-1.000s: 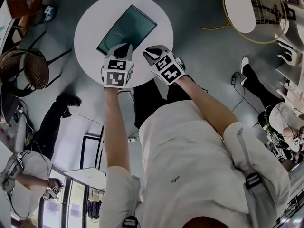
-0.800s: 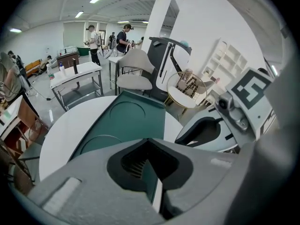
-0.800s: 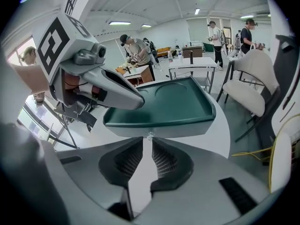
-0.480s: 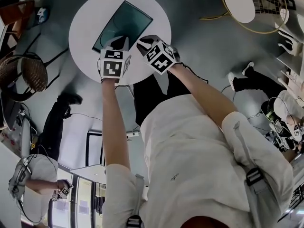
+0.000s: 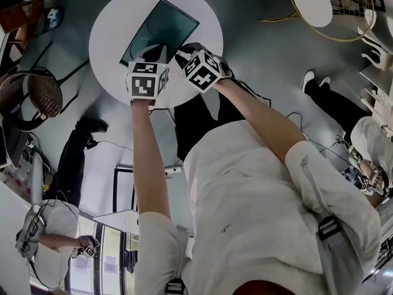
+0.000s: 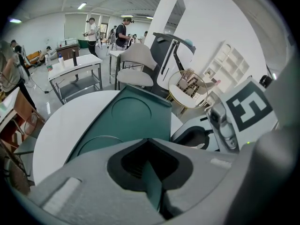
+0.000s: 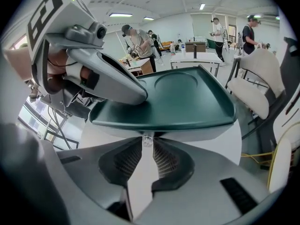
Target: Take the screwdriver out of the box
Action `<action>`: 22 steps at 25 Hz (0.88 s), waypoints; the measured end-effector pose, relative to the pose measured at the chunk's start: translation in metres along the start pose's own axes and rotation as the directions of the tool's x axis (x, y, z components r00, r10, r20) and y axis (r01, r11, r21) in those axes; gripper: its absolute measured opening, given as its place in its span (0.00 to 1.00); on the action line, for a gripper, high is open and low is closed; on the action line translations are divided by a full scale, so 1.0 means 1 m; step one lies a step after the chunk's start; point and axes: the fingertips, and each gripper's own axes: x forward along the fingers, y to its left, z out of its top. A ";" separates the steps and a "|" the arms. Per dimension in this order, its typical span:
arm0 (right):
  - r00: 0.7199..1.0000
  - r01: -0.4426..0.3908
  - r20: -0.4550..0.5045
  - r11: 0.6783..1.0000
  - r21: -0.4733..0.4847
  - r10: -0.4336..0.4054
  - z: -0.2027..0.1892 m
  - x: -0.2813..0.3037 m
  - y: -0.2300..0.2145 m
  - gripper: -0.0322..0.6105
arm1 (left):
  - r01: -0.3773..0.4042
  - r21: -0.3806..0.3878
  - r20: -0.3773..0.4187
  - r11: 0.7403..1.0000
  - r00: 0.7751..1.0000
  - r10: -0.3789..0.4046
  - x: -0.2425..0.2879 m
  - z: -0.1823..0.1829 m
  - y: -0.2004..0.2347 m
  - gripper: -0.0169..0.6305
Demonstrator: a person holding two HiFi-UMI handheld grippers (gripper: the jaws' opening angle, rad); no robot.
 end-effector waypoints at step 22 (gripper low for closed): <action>0.999 -0.001 -0.053 1.000 -0.003 0.001 -0.023 -0.009 0.006 0.16 | -0.043 0.002 -0.043 0.999 0.998 0.043 0.000 -0.002 0.002 0.04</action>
